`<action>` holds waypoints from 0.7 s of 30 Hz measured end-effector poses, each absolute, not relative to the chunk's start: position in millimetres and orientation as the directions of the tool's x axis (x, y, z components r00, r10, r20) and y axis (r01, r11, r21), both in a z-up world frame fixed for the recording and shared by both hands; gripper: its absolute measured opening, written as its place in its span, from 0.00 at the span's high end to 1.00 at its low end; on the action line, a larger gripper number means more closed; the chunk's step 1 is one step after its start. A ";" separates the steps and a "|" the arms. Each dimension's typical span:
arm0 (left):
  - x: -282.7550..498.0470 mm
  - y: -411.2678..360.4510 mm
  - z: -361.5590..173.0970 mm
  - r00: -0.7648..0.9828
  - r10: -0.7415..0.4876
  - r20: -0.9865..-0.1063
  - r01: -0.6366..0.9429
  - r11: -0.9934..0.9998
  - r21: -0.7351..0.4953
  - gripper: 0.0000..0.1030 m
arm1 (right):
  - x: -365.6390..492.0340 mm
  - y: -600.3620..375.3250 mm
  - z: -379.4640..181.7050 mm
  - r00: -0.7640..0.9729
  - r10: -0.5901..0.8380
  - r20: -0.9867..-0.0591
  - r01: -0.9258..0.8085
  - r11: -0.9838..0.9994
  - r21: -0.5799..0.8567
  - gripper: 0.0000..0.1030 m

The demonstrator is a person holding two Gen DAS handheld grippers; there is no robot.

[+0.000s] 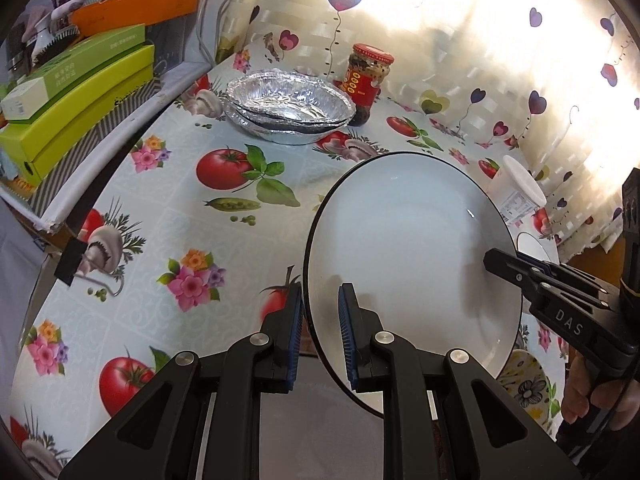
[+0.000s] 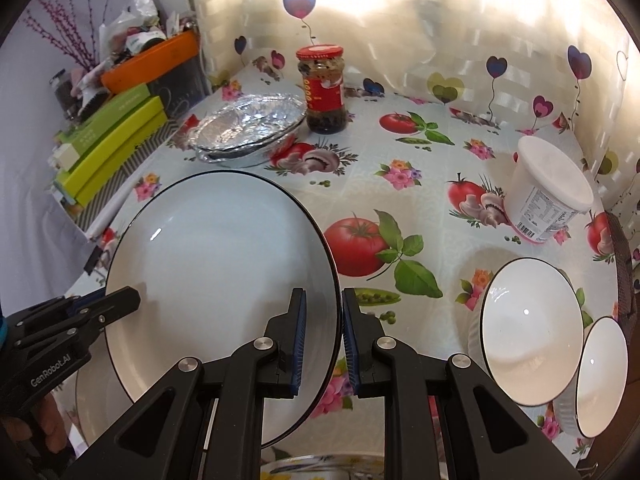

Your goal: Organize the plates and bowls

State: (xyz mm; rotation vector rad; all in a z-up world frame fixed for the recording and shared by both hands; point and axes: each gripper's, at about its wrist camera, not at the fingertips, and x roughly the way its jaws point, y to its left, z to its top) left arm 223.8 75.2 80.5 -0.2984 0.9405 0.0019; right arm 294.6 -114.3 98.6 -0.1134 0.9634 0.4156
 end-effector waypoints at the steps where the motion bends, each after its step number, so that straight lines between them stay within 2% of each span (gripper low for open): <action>1: 221.5 75.7 81.8 0.595 -0.128 -0.793 -0.133 0.958 -0.254 0.82 | 291.7 -113.8 99.5 0.499 0.294 -0.815 -0.394 0.915 0.089 0.83; 21: 167.9 103.7 72.8 0.593 -0.096 -0.799 -0.206 0.942 -0.266 0.82 | 244.6 -86.5 95.1 0.460 0.349 -0.817 -0.458 0.881 0.119 0.83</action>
